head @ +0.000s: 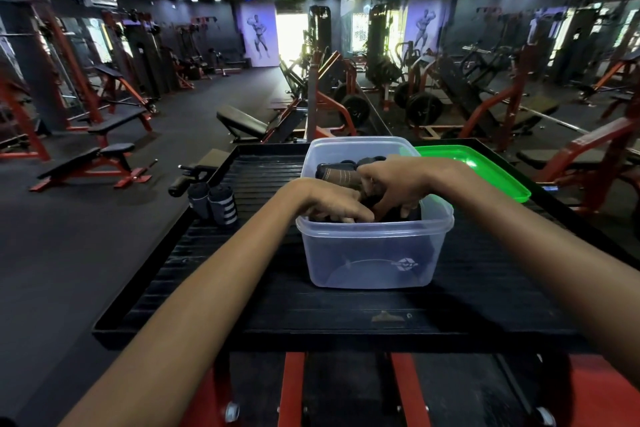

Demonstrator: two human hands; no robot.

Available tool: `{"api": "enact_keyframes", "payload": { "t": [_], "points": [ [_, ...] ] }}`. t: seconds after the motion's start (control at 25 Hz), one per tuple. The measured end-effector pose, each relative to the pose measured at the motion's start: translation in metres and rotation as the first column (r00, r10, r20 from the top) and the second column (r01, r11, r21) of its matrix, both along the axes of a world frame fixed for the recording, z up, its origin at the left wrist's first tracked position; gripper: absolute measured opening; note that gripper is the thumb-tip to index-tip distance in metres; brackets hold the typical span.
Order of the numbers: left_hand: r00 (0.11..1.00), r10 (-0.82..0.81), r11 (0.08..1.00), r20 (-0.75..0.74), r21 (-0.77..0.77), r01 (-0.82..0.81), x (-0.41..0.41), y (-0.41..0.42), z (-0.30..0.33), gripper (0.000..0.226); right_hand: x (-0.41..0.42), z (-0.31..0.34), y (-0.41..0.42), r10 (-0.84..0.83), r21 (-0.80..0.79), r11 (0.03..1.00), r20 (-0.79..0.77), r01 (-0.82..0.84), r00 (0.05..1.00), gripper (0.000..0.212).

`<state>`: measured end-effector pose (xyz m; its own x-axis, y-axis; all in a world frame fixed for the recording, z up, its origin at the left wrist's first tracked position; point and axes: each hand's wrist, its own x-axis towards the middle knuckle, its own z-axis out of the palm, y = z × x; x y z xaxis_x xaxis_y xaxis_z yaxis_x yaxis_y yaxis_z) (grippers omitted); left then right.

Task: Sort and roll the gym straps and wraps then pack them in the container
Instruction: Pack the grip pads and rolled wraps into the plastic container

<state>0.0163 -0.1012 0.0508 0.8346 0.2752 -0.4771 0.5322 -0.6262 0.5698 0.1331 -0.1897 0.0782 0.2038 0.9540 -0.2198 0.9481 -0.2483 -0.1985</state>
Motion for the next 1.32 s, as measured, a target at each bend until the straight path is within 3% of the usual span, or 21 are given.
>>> {"api": "enact_keyframes", "payload": {
  "t": [0.08,0.16,0.32,0.44,0.52,0.56,0.64,0.76,0.92,1.04,1.2,1.32],
  "points": [
    [1.0,0.013,1.0,-0.004,0.016,-0.013,0.0,0.0,0.002,0.03,0.0,-0.009,0.0,0.054,0.036,0.998,0.013,-0.055,0.998,0.03],
    [1.0,0.003,0.996,0.005,0.084,-0.003,-0.001,0.001,0.005,0.022,0.004,-0.019,-0.001,0.124,0.086,0.988,0.057,-0.128,0.991,0.019],
    [0.997,-0.008,0.986,0.077,0.166,-0.005,-0.003,0.003,0.008,0.021,0.015,-0.013,-0.016,0.119,0.02,0.993,-0.17,-0.117,0.978,0.016],
    [0.991,-0.027,0.985,0.132,0.172,0.004,-0.003,0.005,0.005,0.033,0.021,-0.01,-0.025,0.148,0.007,0.989,-0.053,-0.147,0.988,0.05],
    [0.982,-0.042,0.99,0.183,0.137,0.017,-0.004,0.004,0.005,0.037,0.016,-0.004,-0.028,0.082,-0.024,0.996,-0.007,-0.082,0.997,0.071],
    [0.978,-0.049,0.992,0.203,0.125,0.023,-0.005,0.003,0.005,0.037,0.015,-0.001,-0.029,0.066,-0.078,0.995,-0.004,-0.066,0.998,0.07],
    [0.972,-0.054,0.993,0.23,0.112,0.028,-0.004,0.003,0.004,0.033,0.009,0.006,-0.029,0.057,-0.156,0.986,0.027,-0.052,0.998,0.043],
    [0.968,-0.061,0.993,0.245,0.113,0.034,-0.003,0.003,0.003,0.025,0.002,0.011,-0.028,0.001,-0.167,0.986,0.109,0.017,0.994,0.021],
    [0.975,-0.092,0.989,0.203,0.131,0.066,-0.002,0.004,0.004,0.028,0.001,0.015,-0.029,-0.079,-0.201,0.977,-0.002,0.077,0.997,0.023],
    [0.978,-0.129,0.975,0.165,0.202,0.095,0.004,0.004,0.006,0.027,0.003,0.012,-0.029,-0.051,-0.168,0.984,0.008,0.052,0.999,0.024],
    [0.984,-0.139,0.968,0.111,0.227,0.111,0.012,0.002,0.01,0.026,-0.001,0.006,-0.025,-0.02,-0.1,0.995,0.026,0.022,0.999,0.011],
    [0.981,-0.125,0.97,0.148,0.226,0.089,0.009,0.003,0.007,0.025,-0.007,0.004,-0.021,-0.016,-0.089,0.996,0.058,0.021,0.998,0.021]
  ]
}}
